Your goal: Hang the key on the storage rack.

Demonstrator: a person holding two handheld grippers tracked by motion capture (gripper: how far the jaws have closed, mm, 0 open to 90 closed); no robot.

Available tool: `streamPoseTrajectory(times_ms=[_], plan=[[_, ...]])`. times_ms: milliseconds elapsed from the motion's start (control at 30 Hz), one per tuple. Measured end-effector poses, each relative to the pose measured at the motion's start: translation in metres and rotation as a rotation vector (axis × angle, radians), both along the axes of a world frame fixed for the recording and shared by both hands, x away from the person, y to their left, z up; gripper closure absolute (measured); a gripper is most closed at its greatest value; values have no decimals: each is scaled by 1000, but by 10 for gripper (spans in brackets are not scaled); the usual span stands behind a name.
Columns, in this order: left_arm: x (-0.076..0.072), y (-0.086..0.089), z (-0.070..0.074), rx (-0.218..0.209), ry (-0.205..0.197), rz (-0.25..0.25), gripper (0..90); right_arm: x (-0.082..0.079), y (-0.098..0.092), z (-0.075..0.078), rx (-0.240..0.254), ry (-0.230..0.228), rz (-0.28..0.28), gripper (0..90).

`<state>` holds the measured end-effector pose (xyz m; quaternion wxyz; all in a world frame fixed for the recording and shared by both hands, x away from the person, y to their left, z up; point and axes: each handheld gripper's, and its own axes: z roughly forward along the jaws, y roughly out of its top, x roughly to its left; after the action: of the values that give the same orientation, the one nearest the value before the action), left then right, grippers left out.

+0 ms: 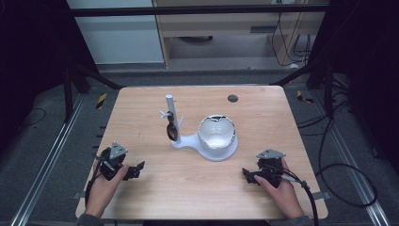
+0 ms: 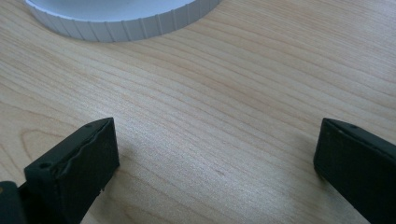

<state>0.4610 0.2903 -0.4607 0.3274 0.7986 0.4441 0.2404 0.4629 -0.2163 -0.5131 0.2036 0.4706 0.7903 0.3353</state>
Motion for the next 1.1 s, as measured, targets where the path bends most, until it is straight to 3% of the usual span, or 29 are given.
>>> streamPoseTrajectory(times_ms=[167, 367, 500, 533, 700, 967, 1100], plan=[[3, 8, -12, 22, 21, 14, 44, 0, 0, 0, 0, 0, 0, 4], [7, 8, -16, 35, 30, 19, 44, 0, 0, 0, 0, 0, 0, 4], [11, 8, -19, 64, 35, 22, 44, 0, 0, 0, 0, 1, 1, 4], [15, 11, -21, 87, 25, 46, 47, 0, 0, 0, -1, 1, 1, 5], [20, 17, -26, 77, 36, 74, 47, 0, 0, 0, 1, 1, 1, 4], [28, 23, -35, 81, 58, 76, 46, 0, 0, 0, 1, 1, 1, 5], [31, 26, -37, 30, 67, 83, 45, 0, 0, 0, 1, 1, 1, 4]])
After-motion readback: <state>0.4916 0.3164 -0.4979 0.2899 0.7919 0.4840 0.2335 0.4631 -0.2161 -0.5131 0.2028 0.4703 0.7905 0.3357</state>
